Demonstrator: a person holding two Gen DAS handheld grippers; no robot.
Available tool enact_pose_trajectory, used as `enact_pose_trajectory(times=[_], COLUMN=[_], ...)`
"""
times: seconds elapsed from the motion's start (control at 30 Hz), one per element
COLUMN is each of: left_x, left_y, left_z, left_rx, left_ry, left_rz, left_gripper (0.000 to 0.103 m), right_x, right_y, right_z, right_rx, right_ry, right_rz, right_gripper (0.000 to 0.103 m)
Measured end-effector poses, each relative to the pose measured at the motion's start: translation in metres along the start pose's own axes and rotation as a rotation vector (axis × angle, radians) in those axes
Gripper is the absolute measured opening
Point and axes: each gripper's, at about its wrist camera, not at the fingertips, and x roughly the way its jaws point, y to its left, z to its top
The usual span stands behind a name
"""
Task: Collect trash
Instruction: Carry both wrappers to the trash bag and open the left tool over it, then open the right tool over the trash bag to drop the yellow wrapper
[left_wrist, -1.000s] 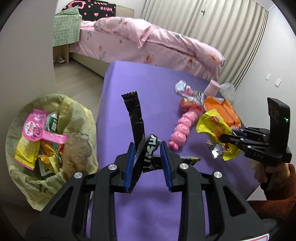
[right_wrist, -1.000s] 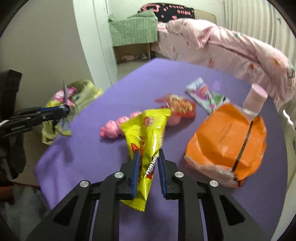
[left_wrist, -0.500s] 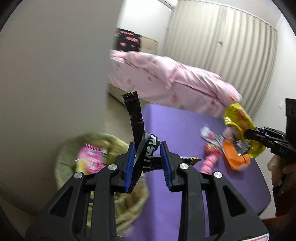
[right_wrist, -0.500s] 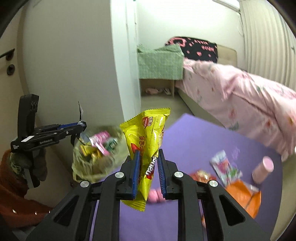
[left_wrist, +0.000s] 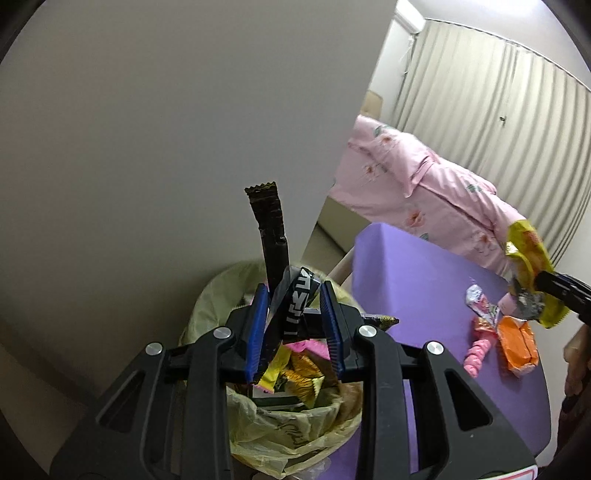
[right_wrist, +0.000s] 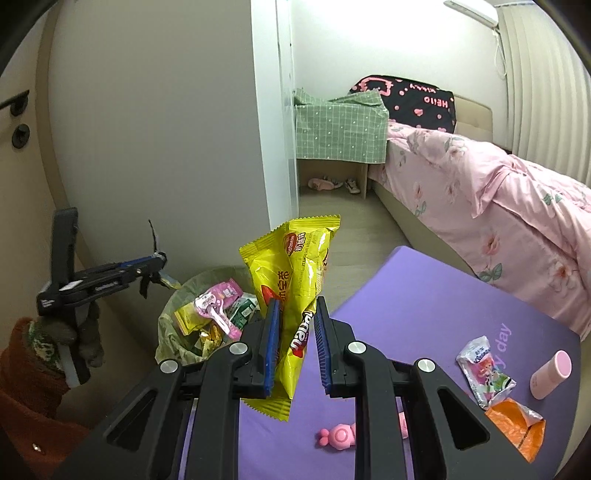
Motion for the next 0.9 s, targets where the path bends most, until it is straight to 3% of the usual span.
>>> enact_pose_trajectory(times=[0.2,0.57,0.63,0.7,0.77,0.9], left_x=[0.054,0.138,0.142,0.135,0.124,0.089], left_y=[-0.002,-0.008,-0.008,-0.006,-0.003,0.008], left_z=[-0.021,-0.049,-0.052,-0.05,-0.047,-0.036], left_rx=[0.006,0.098,0.094,0.067,0.04,0.008], left_ry=[0.11,0.307,0.311,0.294,0.275,0.219], left_rz=[0.004,0.086,0.082,0.053,0.025,0.006], left_gripper=[0.027,0.027,0.028,0.037,0.052,0.057], right_x=[0.018,0.042,0.047,0.052,0.058,0.068], right_y=[-0.011,-0.026,-0.029,-0.029,-0.028,-0.019], right_z=[-0.001,-0.015,-0.017,-0.019,-0.019,-0.016], right_rx=[0.026,0.071,0.08,0.085,0.083,0.066], right_ry=[0.034,0.084,0.095,0.107,0.118,0.127], right_rz=[-0.014,-0.01,-0.01,-0.01,-0.007,0.007], right_gripper=[0.019,0.019,0.019,0.019,0.019,0.019])
